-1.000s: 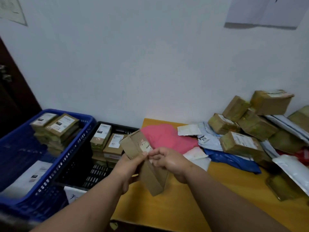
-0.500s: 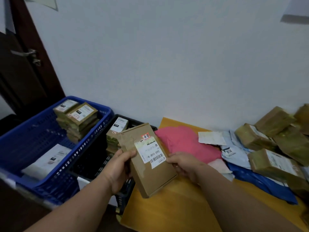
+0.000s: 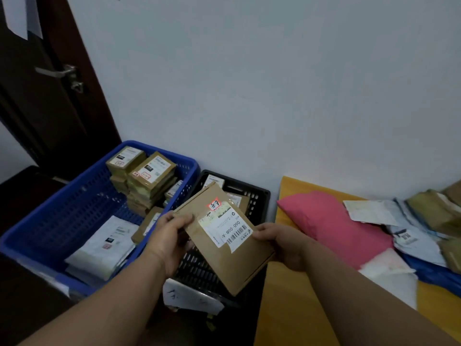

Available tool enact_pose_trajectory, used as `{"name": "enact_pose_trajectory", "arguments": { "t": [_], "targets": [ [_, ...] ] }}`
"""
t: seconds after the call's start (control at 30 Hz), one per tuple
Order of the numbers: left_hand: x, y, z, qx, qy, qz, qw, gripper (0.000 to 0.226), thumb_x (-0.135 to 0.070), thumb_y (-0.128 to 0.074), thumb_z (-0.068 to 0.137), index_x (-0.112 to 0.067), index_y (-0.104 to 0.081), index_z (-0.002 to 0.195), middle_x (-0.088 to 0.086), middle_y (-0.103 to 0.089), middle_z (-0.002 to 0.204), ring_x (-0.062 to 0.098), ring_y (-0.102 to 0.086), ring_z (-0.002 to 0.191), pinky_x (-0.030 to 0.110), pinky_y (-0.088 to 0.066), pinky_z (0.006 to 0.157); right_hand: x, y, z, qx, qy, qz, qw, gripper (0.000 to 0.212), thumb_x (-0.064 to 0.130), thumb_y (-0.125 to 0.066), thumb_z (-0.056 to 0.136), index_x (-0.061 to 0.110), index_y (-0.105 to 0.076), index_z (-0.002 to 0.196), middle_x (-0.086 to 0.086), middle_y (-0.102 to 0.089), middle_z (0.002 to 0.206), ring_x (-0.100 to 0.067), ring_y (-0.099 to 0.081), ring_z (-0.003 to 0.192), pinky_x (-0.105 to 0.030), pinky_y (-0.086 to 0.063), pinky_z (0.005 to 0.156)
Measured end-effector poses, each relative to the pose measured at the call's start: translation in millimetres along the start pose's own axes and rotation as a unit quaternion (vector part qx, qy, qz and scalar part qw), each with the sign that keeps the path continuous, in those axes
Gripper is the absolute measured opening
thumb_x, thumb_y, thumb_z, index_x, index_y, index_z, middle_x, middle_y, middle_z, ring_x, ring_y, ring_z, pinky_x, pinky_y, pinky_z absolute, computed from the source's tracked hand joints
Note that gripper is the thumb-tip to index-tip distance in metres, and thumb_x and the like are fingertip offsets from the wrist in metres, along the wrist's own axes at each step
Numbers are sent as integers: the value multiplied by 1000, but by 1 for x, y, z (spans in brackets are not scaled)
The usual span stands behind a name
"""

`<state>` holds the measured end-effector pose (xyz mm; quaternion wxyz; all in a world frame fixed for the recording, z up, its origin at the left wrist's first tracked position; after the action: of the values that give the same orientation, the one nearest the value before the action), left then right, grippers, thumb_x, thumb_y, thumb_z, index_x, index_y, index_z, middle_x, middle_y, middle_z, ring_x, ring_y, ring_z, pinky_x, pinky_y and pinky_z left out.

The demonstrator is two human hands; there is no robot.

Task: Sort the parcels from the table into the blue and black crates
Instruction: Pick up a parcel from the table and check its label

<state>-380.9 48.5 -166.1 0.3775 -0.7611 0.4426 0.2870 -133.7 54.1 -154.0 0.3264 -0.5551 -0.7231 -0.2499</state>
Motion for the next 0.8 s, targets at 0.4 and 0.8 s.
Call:
{"name": "enact_pose_trajectory", "arguments": {
  "t": [0.4,0.8],
  "targets": [
    [-32,82,29,-78,124,19,989,13,-18,-52,100,-12,-56,112,12,-63,97,28,-61,90,48,-54,84,30,-70,52,-85,5,171,982,36,26,-65,91,10,-60,122,-14,-69,108,-33,-66,96,-38,-53,69],
    [-44,103,82,-115,159,66,978,19,-18,-43,102,-19,-51,120,11,-61,100,30,-60,92,45,-51,76,70,-109,152,-48,-70,78,993,35,13,-64,89,19,-52,121,-13,-62,114,-30,-61,96,-37,-50,71]
  ]
}}
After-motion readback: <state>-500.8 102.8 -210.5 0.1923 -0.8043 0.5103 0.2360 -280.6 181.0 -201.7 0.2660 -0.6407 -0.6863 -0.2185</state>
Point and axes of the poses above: each hand's wrist, its own z-axis towards the middle knuckle, its own y-axis out of the back of the hand, x = y × z, the point moved 1 cm from there along z, towards the middle knuckle
